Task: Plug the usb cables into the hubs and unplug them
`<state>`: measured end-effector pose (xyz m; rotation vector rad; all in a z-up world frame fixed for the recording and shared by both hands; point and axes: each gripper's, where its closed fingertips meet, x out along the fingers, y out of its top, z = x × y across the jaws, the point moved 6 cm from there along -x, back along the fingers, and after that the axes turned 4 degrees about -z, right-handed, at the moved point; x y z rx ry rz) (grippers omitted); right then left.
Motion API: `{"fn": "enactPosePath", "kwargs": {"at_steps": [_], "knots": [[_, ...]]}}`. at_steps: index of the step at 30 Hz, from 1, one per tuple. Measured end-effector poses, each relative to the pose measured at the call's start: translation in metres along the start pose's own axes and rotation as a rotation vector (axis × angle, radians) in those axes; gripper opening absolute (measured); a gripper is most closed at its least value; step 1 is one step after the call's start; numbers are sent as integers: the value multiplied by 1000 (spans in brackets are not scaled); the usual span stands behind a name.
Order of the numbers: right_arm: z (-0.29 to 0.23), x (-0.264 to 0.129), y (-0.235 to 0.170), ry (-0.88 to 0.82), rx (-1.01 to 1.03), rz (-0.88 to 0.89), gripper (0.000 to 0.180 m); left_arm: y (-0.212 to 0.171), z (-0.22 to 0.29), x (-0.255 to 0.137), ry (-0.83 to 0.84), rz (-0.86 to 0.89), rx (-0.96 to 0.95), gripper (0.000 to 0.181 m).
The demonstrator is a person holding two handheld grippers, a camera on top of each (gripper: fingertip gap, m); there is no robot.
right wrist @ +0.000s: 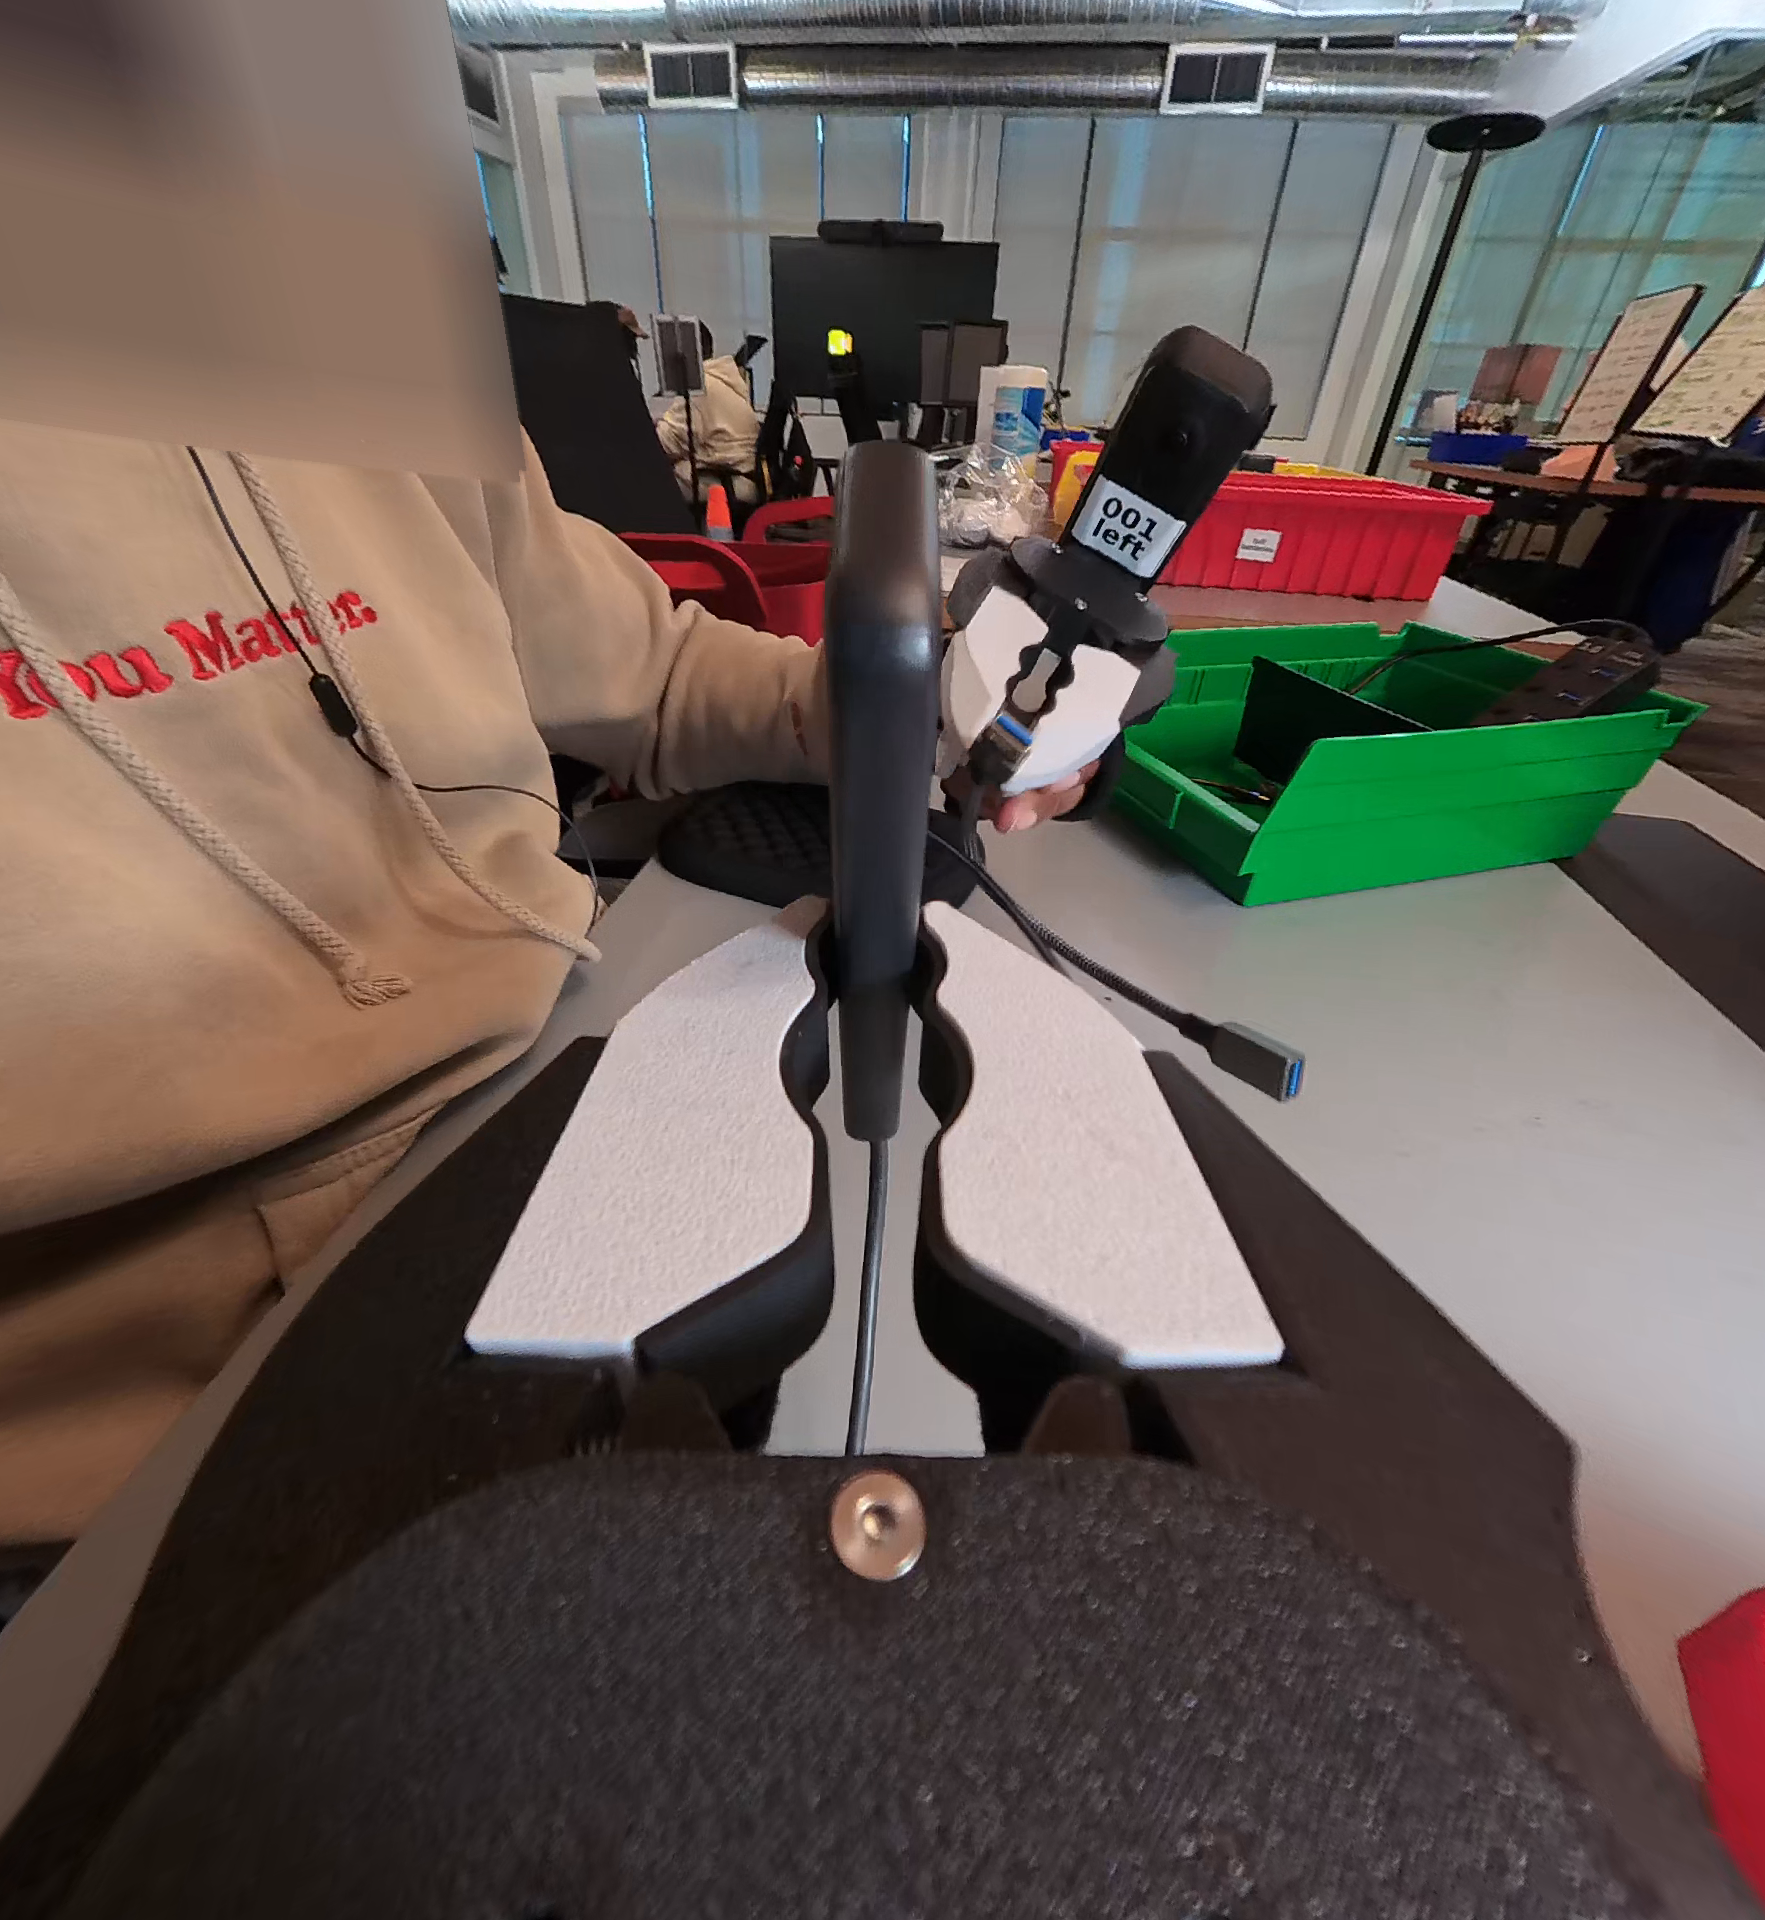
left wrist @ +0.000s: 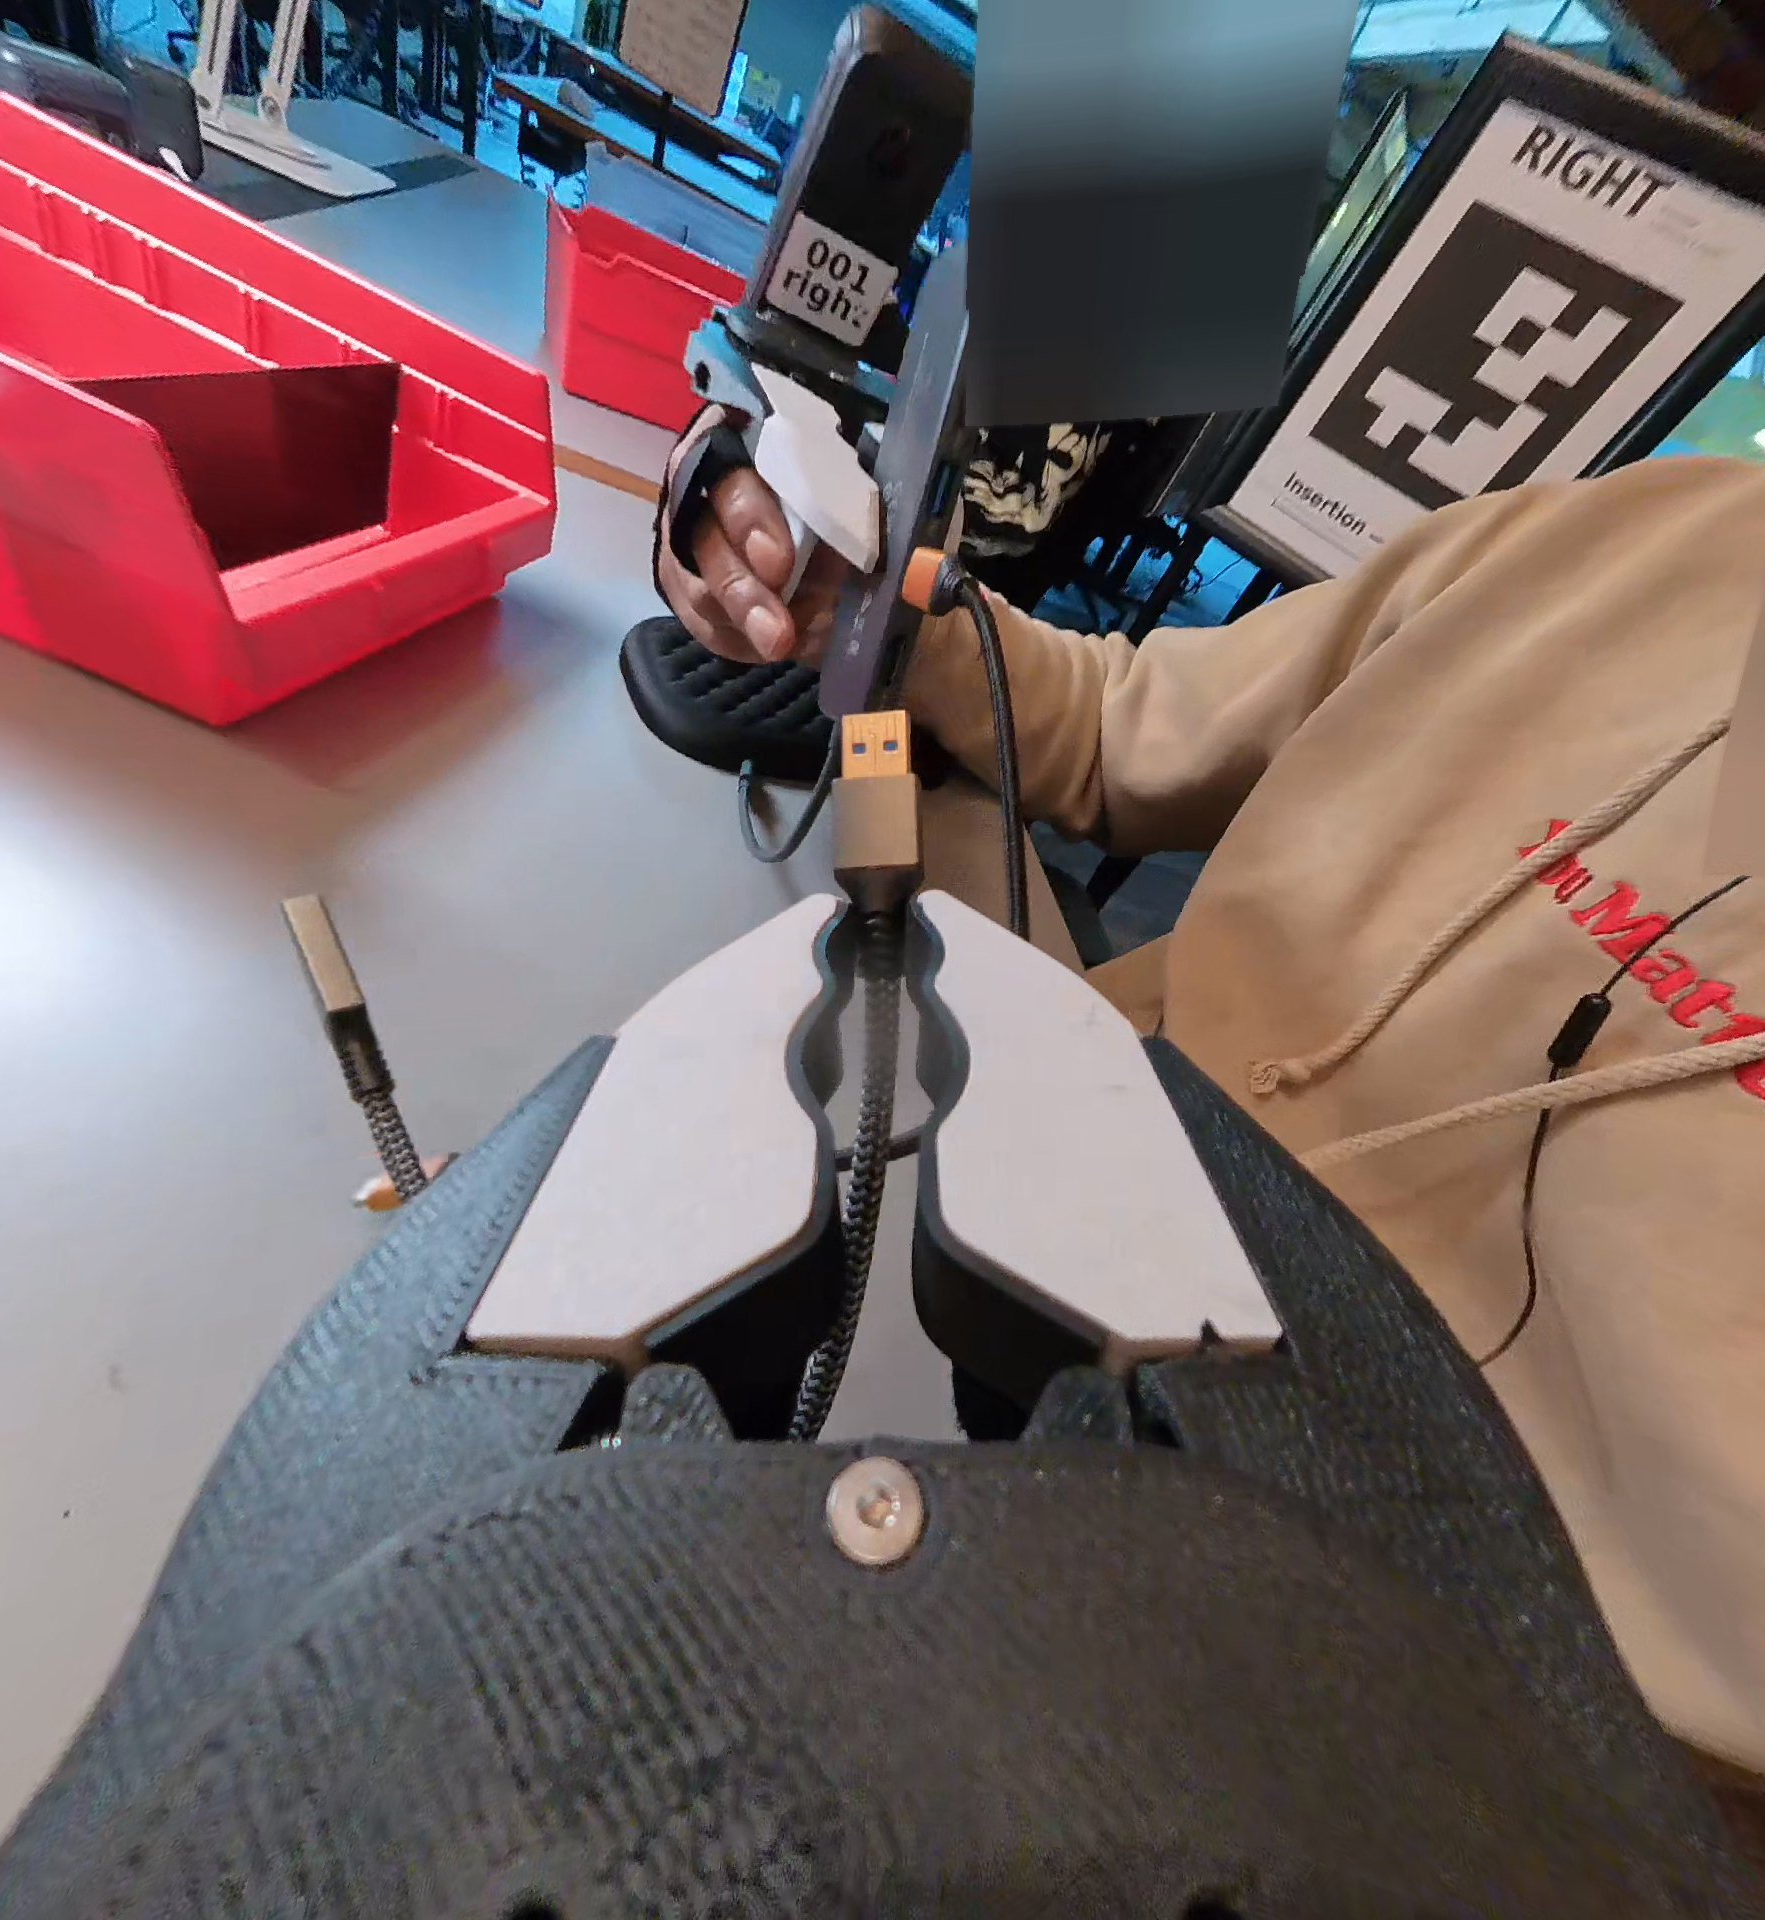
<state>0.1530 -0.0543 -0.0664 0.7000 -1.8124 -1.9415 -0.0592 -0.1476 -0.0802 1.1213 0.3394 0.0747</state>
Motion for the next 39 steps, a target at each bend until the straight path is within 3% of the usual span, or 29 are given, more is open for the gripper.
{"fn": "enactPosePath", "kwargs": {"at_steps": [4,9,17,23,30,39], "knots": [[-3,0,0,46,14,21,12,1,6,10,-36,-17,-32,9],[-4,4,-3,58,13,-8,12,11,12,25,-209,-2,-238,9],[1,17,-8,-20,-97,-300,12,10,-2,54,-344,-105,-480,9],[8,23,-10,-9,-144,-581,12,13,-7,49,-341,-148,-526,9],[16,51,-14,52,-139,-767,12,13,-8,48,-266,-271,-525,9],[20,63,-11,20,-214,-810,12,4,-11,39,-221,-326,-574,9]]}}
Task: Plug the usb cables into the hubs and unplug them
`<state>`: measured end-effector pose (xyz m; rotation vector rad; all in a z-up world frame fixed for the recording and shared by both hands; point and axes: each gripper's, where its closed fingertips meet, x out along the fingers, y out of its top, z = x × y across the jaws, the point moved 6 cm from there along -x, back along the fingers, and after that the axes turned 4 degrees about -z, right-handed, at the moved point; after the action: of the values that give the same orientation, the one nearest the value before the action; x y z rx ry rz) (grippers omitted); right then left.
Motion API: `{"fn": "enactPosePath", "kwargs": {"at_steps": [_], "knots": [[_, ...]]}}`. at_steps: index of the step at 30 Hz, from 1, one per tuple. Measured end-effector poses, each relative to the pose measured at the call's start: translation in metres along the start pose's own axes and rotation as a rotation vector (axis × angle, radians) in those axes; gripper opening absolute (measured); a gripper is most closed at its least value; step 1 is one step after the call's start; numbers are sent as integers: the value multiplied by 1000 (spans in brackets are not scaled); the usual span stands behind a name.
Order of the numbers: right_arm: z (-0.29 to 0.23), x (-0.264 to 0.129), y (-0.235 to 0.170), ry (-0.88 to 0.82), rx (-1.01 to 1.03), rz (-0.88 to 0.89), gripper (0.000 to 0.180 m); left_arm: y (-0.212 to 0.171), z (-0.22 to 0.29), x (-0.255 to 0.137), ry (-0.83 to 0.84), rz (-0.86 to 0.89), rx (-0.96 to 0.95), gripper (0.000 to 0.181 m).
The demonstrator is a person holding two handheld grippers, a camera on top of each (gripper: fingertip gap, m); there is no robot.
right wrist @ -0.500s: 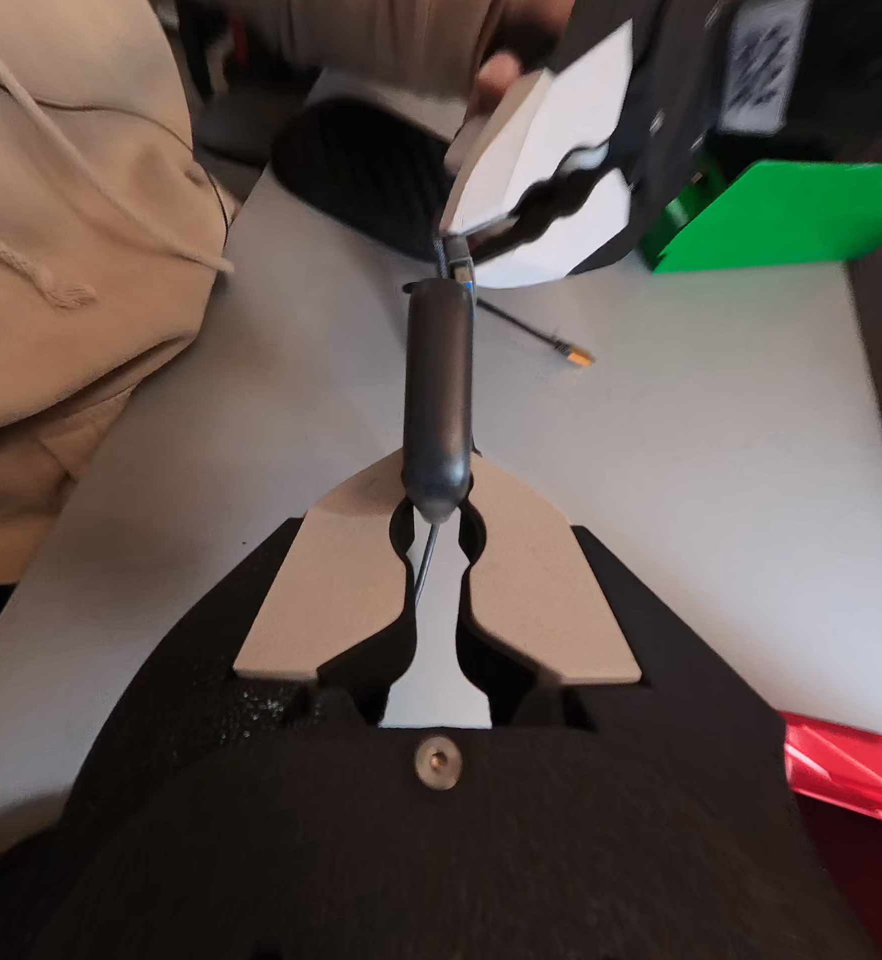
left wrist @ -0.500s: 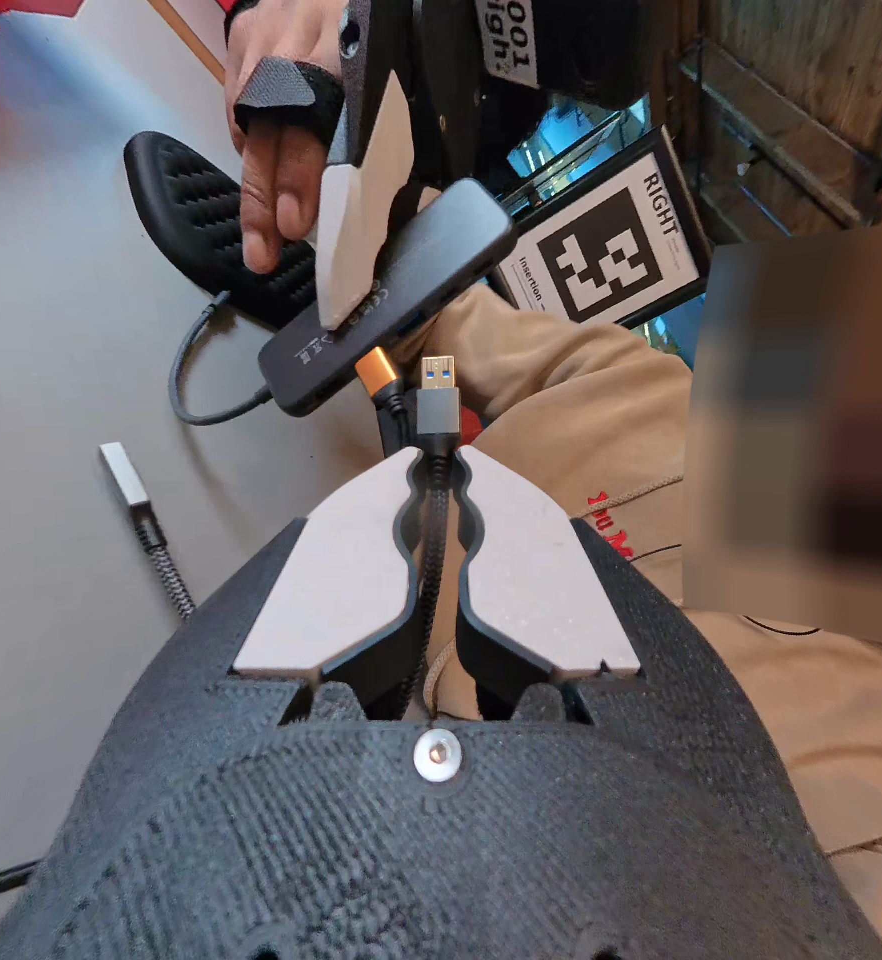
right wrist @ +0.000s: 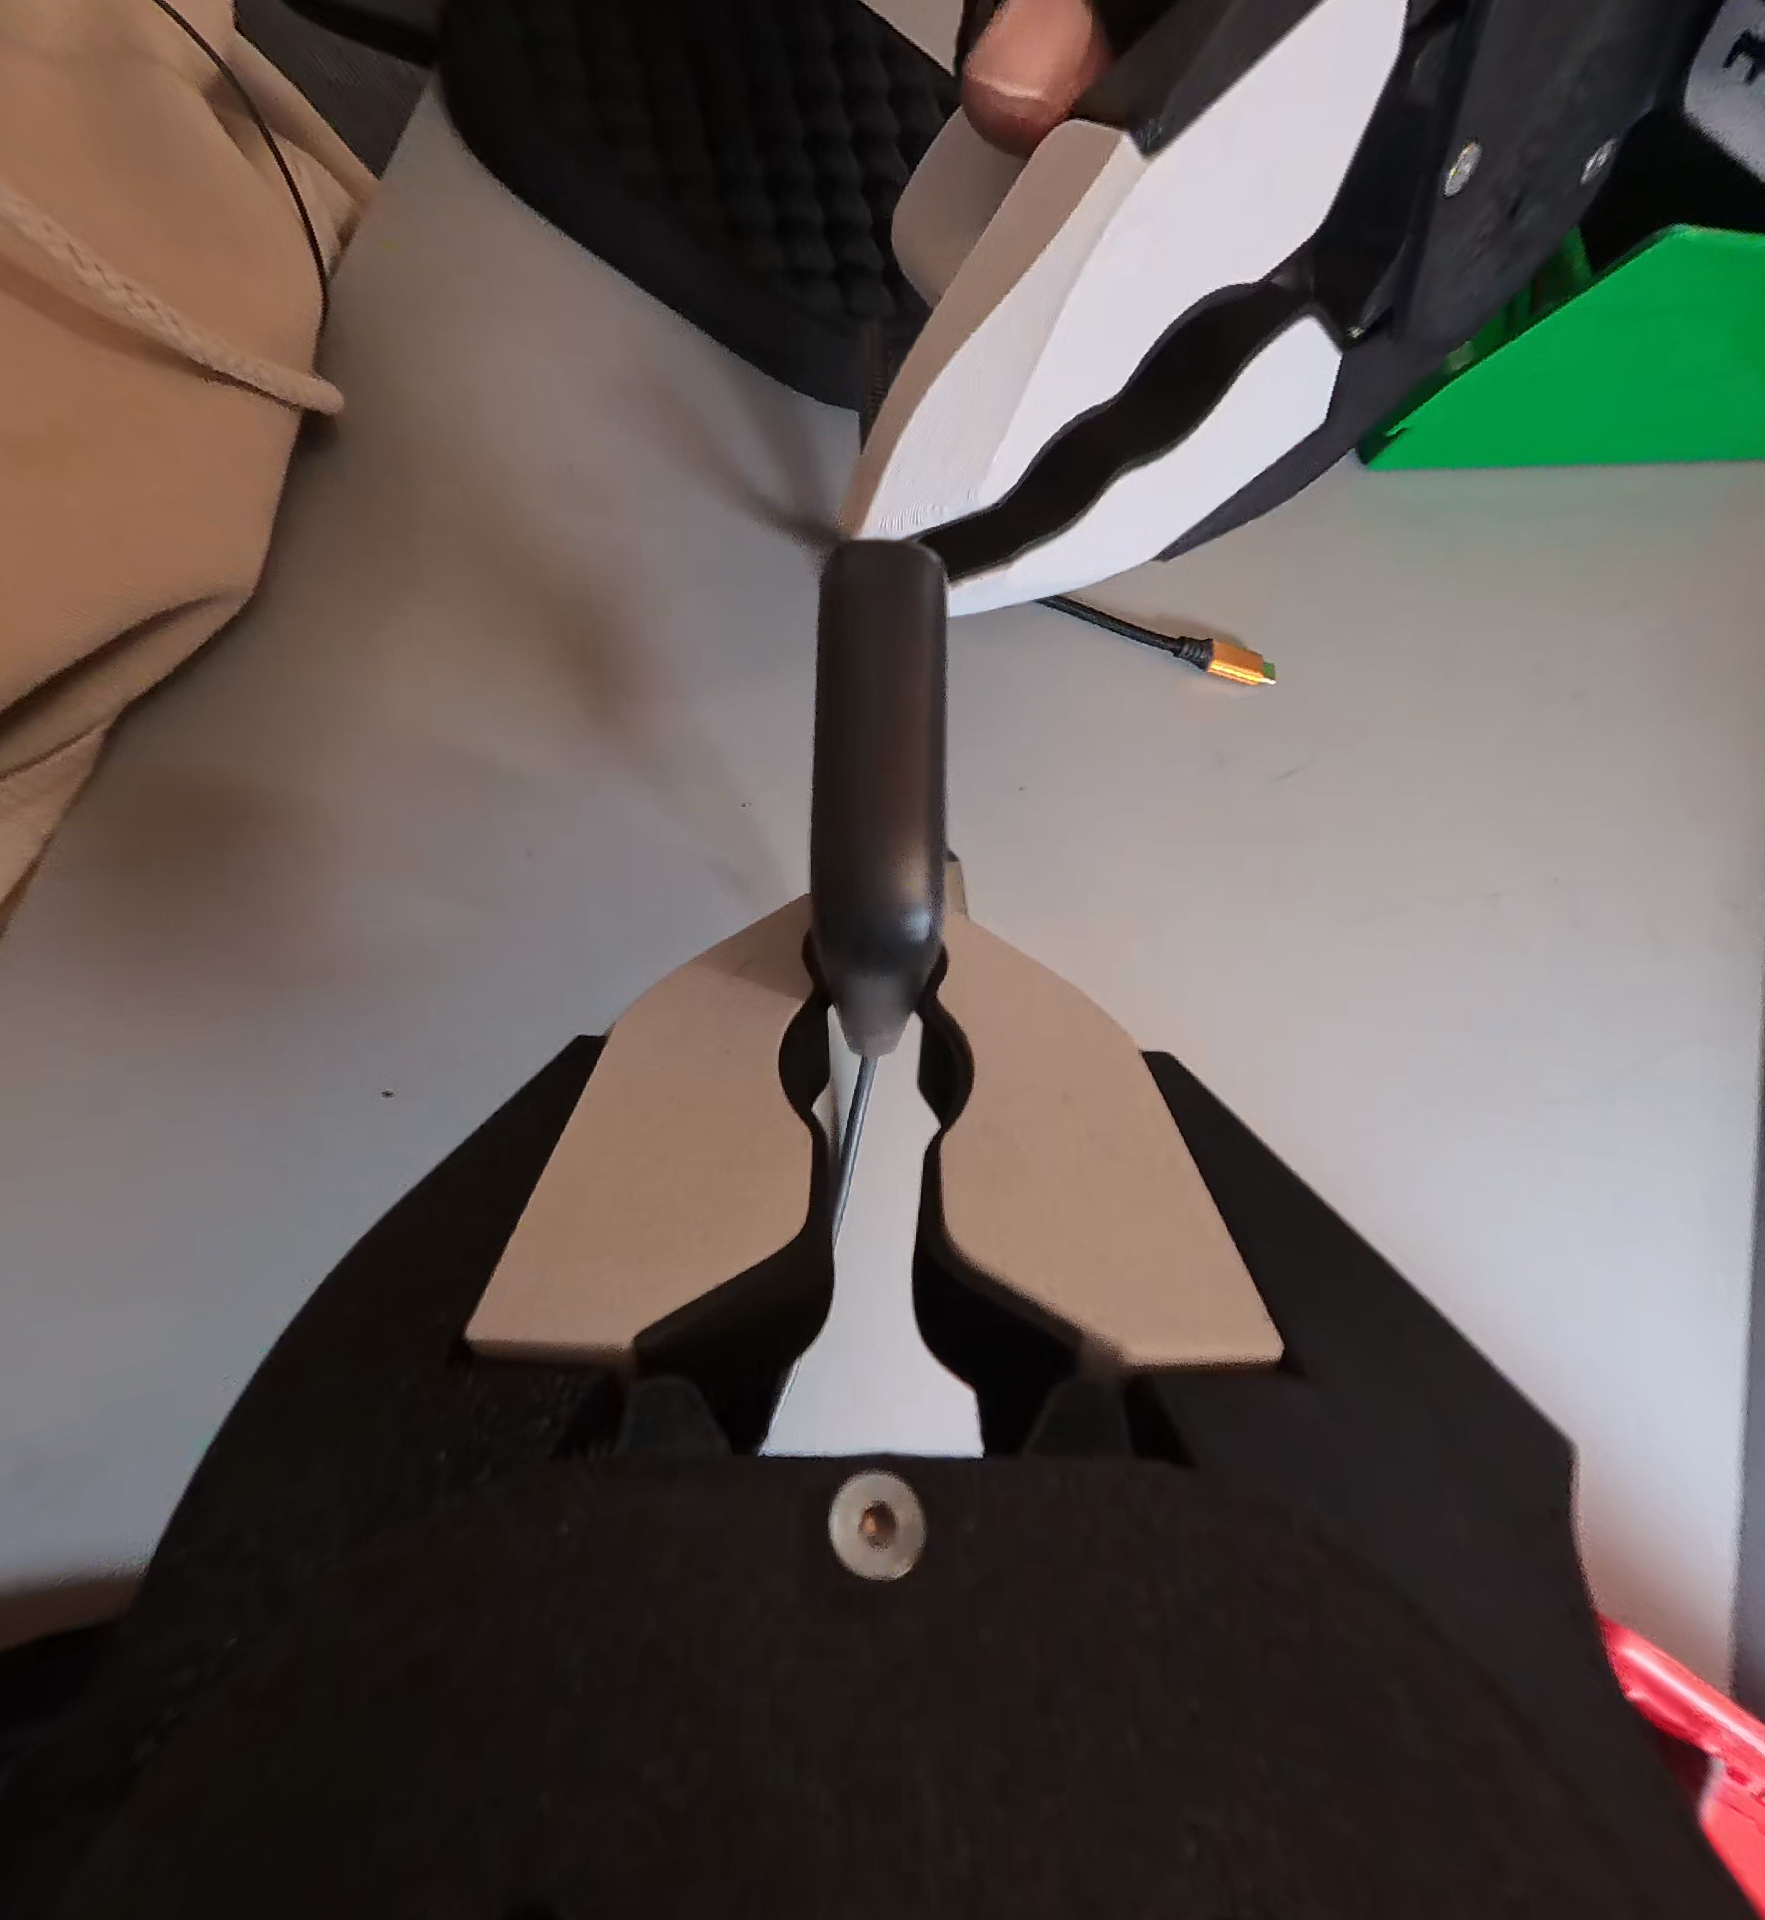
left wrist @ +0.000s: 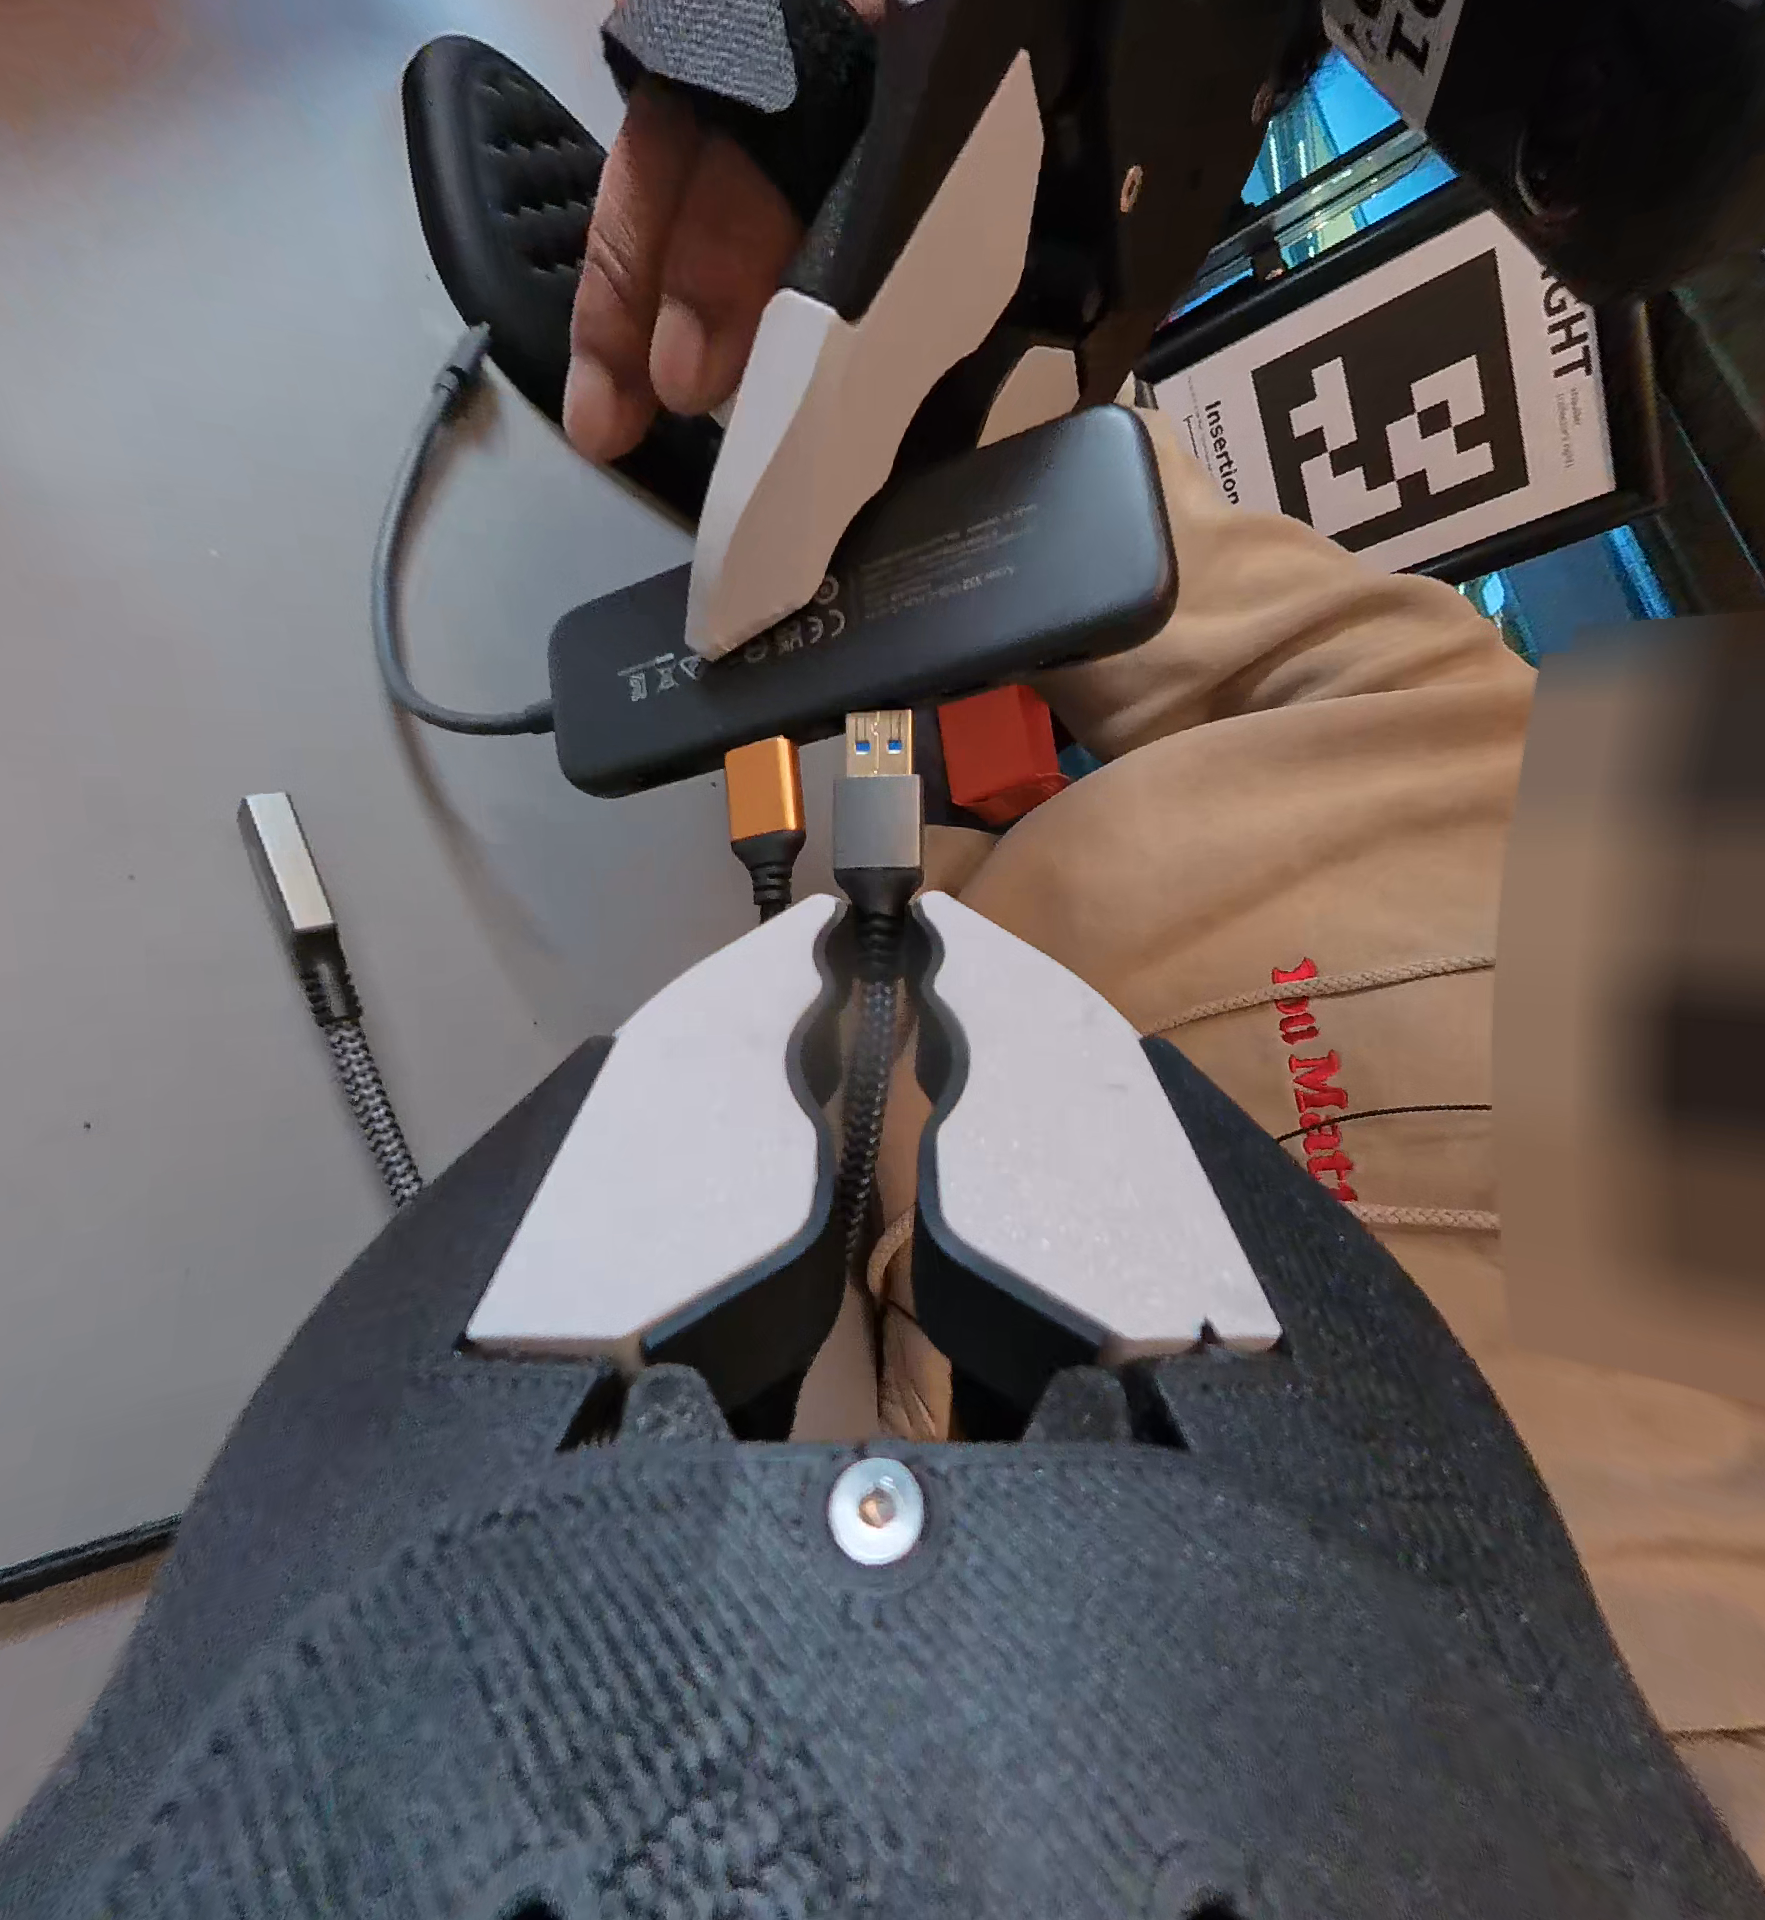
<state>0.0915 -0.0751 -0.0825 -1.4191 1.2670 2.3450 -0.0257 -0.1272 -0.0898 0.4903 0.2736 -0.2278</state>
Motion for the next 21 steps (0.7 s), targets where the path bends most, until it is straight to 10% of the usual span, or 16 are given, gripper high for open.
{"fn": "enactPosePath", "kwargs": {"at_steps": [21], "knots": [[-4,17,-5,-166,17,-62,12,-2,-10,0,91,104,25,9]]}}
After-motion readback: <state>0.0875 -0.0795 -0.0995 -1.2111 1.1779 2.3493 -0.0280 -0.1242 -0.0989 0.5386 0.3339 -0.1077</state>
